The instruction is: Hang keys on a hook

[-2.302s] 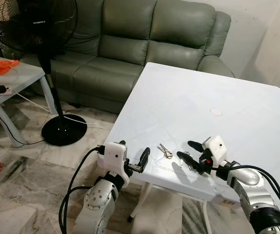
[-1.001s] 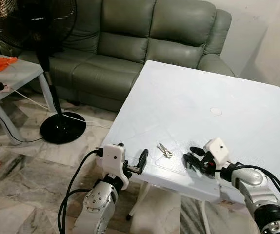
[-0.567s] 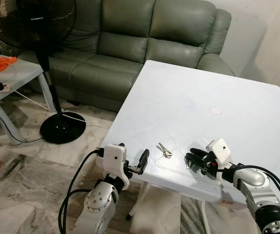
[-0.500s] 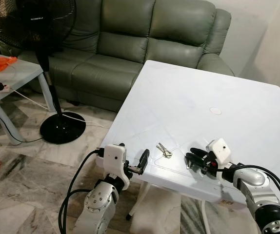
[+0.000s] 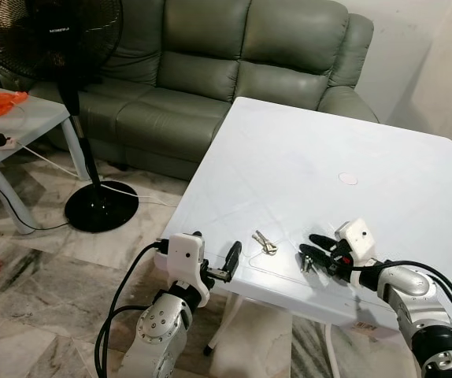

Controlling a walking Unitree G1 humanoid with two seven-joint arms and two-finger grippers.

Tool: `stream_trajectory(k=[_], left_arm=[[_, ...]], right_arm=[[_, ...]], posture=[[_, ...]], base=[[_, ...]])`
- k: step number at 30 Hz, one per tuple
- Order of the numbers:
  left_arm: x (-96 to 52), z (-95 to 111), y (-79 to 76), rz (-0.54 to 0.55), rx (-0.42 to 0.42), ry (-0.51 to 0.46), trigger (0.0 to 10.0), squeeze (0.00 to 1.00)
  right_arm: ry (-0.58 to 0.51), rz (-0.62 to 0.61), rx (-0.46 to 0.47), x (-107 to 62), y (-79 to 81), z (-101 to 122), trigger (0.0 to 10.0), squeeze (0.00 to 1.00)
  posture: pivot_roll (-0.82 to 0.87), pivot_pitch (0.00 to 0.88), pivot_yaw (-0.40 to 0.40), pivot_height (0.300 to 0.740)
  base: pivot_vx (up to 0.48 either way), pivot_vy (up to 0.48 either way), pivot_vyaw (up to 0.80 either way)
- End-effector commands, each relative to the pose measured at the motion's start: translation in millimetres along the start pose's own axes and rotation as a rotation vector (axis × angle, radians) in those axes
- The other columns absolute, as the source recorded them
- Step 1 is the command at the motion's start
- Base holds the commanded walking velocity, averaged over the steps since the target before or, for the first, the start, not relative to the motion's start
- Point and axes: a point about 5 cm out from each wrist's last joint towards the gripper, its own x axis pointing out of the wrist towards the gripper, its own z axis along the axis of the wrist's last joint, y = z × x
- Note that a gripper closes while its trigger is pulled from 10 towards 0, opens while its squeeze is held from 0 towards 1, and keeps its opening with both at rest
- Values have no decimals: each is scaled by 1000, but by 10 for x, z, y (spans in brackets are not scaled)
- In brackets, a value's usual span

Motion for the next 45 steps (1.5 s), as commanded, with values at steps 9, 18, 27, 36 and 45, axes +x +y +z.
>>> stream_trajectory(k=[9,18,27,36,45], left_arm=[[51,51,-241,-39,-65,-33,10000,0],[42,44,-246,-37,-68,-30,10000,0],[35,44,-251,-36,-70,-29,10000,0],[34,41,-258,-39,-73,-27,10000,0],[35,46,-263,-37,-75,-27,10000,0]], right_arm=[[17,6,-3,-105,-106,13,10000,0],[25,10,-14,-140,-123,2,3255,0],[47,9,-26,-180,-147,-19,10000,0],[69,5,-25,-226,-173,-51,10000,0],[81,23,-27,-271,-179,-75,4000,0]], posture=[[31,69,-103,740],[31,75,-101,740],[31,83,-99,740],[29,84,-98,740],[27,85,-97,740]], base=[[0,0,0],[0,0,0],[0,0,0],[0,0,0],[0,0,0]])
